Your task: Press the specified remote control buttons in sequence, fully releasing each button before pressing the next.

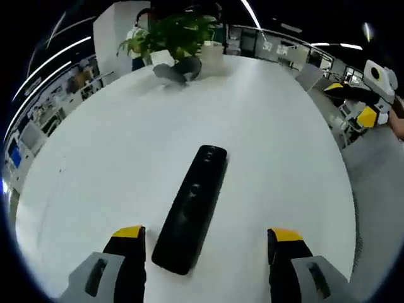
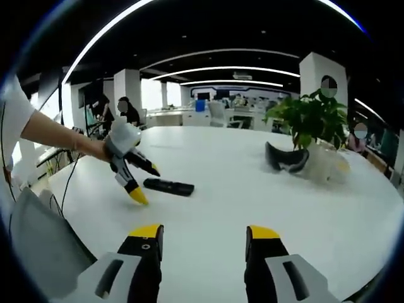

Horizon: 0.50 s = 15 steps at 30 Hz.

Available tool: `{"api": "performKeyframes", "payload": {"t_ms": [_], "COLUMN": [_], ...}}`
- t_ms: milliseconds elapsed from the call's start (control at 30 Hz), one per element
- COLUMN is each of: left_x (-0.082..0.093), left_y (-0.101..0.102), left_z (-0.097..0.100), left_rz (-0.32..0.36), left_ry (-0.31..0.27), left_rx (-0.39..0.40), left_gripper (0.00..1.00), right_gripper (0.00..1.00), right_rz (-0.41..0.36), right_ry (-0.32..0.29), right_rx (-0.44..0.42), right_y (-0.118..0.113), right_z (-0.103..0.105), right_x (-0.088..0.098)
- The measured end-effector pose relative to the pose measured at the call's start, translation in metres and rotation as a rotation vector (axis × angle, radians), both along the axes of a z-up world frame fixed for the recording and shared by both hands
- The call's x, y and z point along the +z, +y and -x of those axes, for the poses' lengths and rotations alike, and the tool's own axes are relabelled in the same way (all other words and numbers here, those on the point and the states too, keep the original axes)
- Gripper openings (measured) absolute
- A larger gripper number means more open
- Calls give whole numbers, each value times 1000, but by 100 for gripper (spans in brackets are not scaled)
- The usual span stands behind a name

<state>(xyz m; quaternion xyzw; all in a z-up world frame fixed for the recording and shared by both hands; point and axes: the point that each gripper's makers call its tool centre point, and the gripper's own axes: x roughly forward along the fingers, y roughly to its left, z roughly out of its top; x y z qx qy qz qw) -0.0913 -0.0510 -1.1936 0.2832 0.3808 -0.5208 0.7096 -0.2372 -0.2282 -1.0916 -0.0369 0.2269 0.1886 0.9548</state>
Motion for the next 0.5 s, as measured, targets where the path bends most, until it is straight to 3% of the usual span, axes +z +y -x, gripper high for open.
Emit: {"api": "performKeyframes", "payload": {"t_ms": [133, 167, 200, 367, 433, 500], "left_x": [-3, -3, -2, 0, 1, 0], "left_y": [-8, -10, -10, -13, -16, -14], "left_z": [-7, -7, -12, -17, -11, -13], "left_rz": [-22, -17, -17, -43, -39, -48], "left_ry": [17, 44, 31, 36, 28, 26], "left_rx": [-75, -74, -73, -141, -233, -243], "left_gripper": [75, 75, 73, 57, 49, 44], "right_gripper": [50, 50, 50, 49, 49, 49], "right_rz": [2, 2, 1, 13, 20, 29], "right_ry": [1, 1, 2, 10, 13, 14], "right_rx": [-2, -3, -3, 5, 9, 14], "right_y": [-1, -1, -1, 0, 1, 1], "right_z": [0, 0, 0, 0, 0, 0], "right_x": [0, 0, 0, -2, -3, -4]}}
